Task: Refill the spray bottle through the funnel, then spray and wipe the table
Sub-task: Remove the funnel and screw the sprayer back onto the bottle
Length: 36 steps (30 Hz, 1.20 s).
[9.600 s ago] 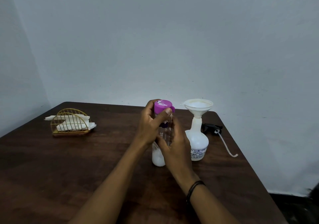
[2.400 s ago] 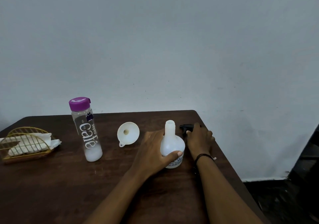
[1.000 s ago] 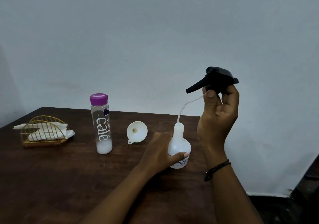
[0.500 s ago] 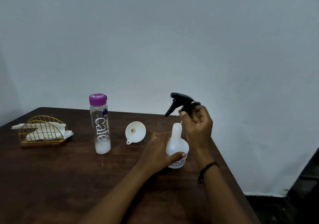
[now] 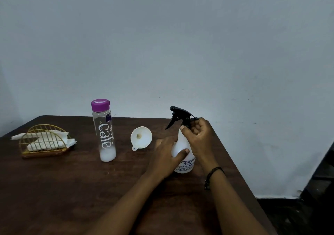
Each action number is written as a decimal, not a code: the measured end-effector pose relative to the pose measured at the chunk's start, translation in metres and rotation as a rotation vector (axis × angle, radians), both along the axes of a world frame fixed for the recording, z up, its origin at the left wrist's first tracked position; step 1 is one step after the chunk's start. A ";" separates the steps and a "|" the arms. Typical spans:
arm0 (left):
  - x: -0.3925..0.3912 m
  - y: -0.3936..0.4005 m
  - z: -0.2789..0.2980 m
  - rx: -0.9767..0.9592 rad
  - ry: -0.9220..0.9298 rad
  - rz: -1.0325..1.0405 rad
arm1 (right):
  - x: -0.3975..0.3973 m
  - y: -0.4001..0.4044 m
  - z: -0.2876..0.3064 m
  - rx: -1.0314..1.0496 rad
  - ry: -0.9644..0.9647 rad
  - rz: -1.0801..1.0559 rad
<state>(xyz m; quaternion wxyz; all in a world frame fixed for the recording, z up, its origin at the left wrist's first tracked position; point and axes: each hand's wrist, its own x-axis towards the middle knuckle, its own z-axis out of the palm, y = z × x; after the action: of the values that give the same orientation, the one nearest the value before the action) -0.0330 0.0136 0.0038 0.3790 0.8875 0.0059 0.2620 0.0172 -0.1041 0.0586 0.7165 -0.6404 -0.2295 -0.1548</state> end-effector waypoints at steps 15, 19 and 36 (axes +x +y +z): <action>-0.001 -0.003 0.001 -0.015 0.055 -0.003 | -0.001 0.014 -0.025 -0.047 -0.034 -0.071; -0.002 -0.004 0.003 -0.009 0.060 -0.010 | -0.001 0.015 -0.027 -0.108 -0.082 -0.139; 0.001 -0.005 0.003 -0.021 0.042 0.009 | -0.005 0.020 -0.031 -0.028 0.018 -0.125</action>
<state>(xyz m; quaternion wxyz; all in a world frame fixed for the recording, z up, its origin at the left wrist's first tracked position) -0.0321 0.0090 0.0072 0.3870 0.8887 0.0207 0.2451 0.0121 -0.0844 0.0276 0.6984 -0.6649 -0.1845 -0.1903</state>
